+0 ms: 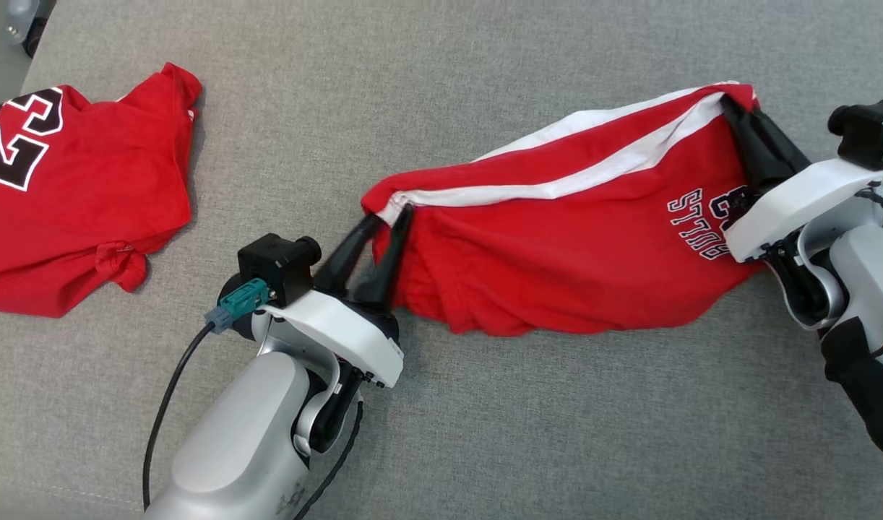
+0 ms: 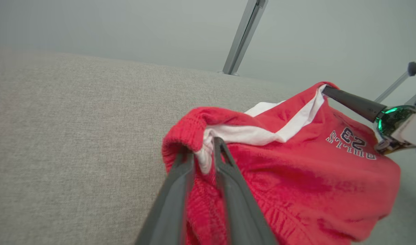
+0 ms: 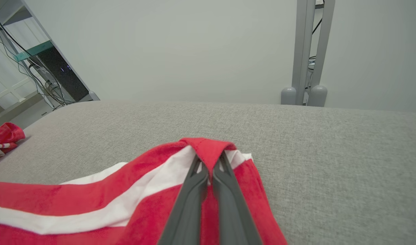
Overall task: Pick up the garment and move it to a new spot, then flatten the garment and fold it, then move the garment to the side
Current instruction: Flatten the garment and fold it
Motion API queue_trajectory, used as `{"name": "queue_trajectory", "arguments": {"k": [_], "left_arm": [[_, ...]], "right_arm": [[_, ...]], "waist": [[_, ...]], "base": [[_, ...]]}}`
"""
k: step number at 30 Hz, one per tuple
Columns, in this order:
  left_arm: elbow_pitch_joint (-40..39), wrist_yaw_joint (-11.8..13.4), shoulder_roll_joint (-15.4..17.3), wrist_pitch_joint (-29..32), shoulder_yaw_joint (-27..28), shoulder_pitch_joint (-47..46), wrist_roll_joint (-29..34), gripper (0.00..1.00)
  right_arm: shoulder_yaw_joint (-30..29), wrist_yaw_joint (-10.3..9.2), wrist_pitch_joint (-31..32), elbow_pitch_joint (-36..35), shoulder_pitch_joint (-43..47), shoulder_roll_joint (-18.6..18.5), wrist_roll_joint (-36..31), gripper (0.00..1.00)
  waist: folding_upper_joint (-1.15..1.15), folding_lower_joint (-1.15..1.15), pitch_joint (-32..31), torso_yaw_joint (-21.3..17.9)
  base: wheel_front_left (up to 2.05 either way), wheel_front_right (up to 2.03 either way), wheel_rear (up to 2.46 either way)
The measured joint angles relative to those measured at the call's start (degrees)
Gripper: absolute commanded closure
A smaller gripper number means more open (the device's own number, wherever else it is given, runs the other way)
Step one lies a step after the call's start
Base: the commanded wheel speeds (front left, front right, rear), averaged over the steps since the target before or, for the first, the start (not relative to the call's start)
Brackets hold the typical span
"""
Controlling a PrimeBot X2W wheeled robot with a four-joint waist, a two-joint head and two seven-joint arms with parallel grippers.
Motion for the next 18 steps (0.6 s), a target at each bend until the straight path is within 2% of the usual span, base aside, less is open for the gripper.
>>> {"name": "queue_trajectory", "arguments": {"k": [6,13,16,18], "left_arm": [[-0.4,3.1,0.8,-2.8,0.9,2.0,2.2,0.0],[-6.5,8.0,2.7,-4.3,5.7,8.1,4.8,0.0],[-10.2,9.5,3.2,-4.4,9.1,10.6,6.5,0.0],[-12.4,9.7,3.1,-4.5,11.3,12.0,7.4,0.0]], "right_arm": [[-0.2,0.0,-1.3,1.5,1.3,1.1,-2.6,0.0],[-11.5,0.0,-1.5,-6.2,9.4,3.0,-12.3,0.0],[-16.6,0.0,-1.5,-10.4,14.3,4.7,-15.9,0.0],[-19.1,0.0,-1.5,-13.2,17.4,5.6,-18.0,0.0]], "waist": [[0.0,0.0,-2.5,-1.1],[0.0,0.0,-5.8,-3.6],[0.0,0.0,-7.2,-4.7],[0.0,0.0,-8.0,-5.4]], "base": [[0.0,0.0,0.0],[0.0,0.0,0.0],[0.0,0.0,0.0],[0.0,0.0,0.0]]}}
